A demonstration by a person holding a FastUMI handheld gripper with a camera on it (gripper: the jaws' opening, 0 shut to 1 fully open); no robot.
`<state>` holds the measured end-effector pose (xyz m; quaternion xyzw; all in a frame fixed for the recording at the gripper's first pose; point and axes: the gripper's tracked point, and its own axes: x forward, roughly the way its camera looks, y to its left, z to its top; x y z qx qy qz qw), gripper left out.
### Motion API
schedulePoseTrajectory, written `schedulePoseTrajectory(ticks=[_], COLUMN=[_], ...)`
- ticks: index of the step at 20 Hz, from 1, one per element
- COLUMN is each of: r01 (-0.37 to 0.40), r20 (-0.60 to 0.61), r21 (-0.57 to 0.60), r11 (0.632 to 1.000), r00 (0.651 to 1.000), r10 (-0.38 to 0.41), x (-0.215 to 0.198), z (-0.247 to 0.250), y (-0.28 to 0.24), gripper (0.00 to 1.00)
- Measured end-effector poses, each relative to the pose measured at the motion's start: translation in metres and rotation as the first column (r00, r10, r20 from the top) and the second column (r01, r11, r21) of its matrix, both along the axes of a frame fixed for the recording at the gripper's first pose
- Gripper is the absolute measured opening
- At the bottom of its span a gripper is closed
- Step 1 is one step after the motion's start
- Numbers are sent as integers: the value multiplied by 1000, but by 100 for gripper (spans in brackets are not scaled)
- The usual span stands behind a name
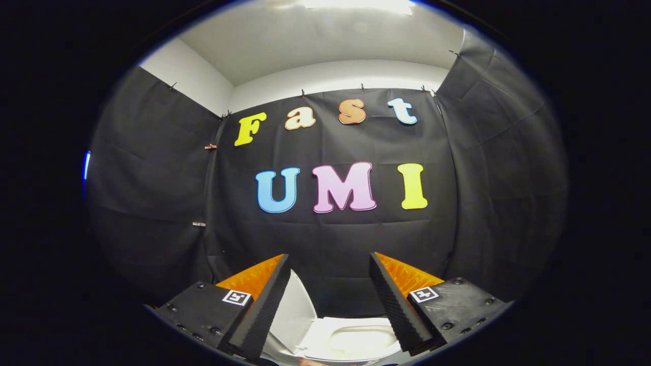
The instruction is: Open the toilet lid.
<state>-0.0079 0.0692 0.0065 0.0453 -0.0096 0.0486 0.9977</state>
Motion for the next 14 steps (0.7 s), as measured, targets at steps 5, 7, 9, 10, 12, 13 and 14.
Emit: schedulePoseTrajectory(ticks=[5,7,9,10,12,13,14], r01=[0,1,2,2,2,2,1], r20=[-2,-8,-9,-8,-5,-4,-6], r21=[15,16,19,19,20,19,17], r11=[1000,1000,1000,1000,1000,1000,1000], r00=[1000,1000,1000,1000,1000,1000,1000], r10=[0,-1,-2,-2,-2,-2,-1], x=[3,5,6,5,6,7,7], z=[-1,-3,-3,-2,0,-1,-1], y=[0,0,0,0,0,-1,0], gripper=[97,97,97,97,97,97,97])
